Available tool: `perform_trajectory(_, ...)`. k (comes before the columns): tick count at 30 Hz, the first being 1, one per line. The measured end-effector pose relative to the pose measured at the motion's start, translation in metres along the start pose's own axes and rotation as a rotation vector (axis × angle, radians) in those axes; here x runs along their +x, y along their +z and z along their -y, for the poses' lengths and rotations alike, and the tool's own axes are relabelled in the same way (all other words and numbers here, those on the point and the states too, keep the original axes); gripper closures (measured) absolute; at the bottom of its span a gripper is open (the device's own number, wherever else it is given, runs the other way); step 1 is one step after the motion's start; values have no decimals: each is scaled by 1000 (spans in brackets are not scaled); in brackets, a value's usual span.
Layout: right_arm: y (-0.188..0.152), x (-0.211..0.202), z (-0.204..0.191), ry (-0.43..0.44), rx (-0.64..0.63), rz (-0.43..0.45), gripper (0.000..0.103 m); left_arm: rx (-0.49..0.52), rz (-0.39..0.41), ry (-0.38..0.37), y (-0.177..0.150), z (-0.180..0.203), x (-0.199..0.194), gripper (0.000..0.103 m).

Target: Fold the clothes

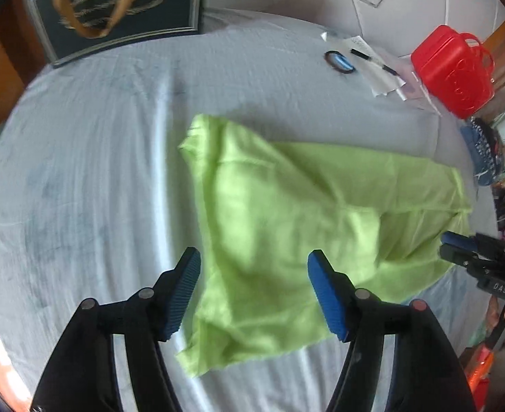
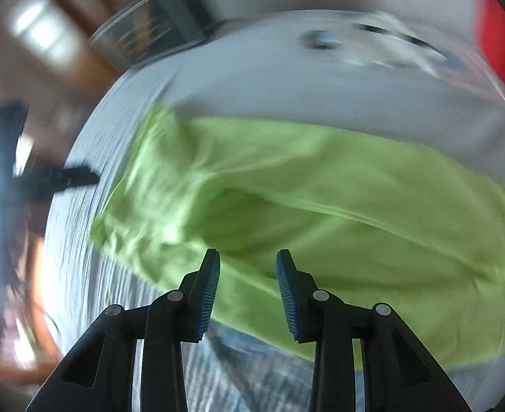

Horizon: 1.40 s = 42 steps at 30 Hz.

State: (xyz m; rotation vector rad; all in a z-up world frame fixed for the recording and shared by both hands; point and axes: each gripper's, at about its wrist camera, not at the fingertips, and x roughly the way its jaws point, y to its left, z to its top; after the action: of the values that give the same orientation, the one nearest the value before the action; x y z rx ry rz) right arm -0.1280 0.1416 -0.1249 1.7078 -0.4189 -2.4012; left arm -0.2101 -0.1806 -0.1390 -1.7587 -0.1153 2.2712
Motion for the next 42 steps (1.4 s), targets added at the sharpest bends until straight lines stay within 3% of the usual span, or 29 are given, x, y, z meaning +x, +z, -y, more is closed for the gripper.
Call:
perform_trajectory(7,-41,-67,143,-194,388,108,66,-12,-63,87,-13,16,38,38)
perform_trajectory(11,-36,-79,206,-227,466,110,64,-60,-80,182,-24,12,52,38)
perform_trajectory(14,-20,-70,234,-239,456,92,62,-94,-77,220,-27,12,55,37)
perform_trajectory(19,13,-36,246,-243,372,27,62,-142,-67,244,-28,12,56,33)
perform_trajectory(20,19,-29,241,-244,325,12,74,-148,-65,254,-29,11,56,27)
perform_trajectory(21,26,-26,236,-283,269,11,100,-156,-62,263,-30,10,56,22)
perform_trajectory(24,48,-22,224,-437,115,49,99,-174,-52,259,-32,5,57,17)
perform_trajectory(26,60,-26,236,-452,138,107,95,-182,-47,258,-34,3,57,15)
perform_trajectory(29,62,-13,251,-417,202,21,76,-183,-59,259,-35,2,56,14)
perform_trajectory(31,55,-21,251,-378,234,36,76,-178,-64,259,-36,2,50,14)
perform_trajectory(33,46,-39,249,-322,268,98,73,-172,-20,250,-37,2,33,14)
perform_trajectory(36,47,-42,245,-254,257,125,71,-168,45,242,-35,2,13,14)
perform_trajectory(39,48,-44,239,-187,242,146,71,-175,29,246,-29,-4,23,14)
perform_trajectory(42,37,-29,250,-214,270,86,72,-178,-51,279,-35,-14,44,14)
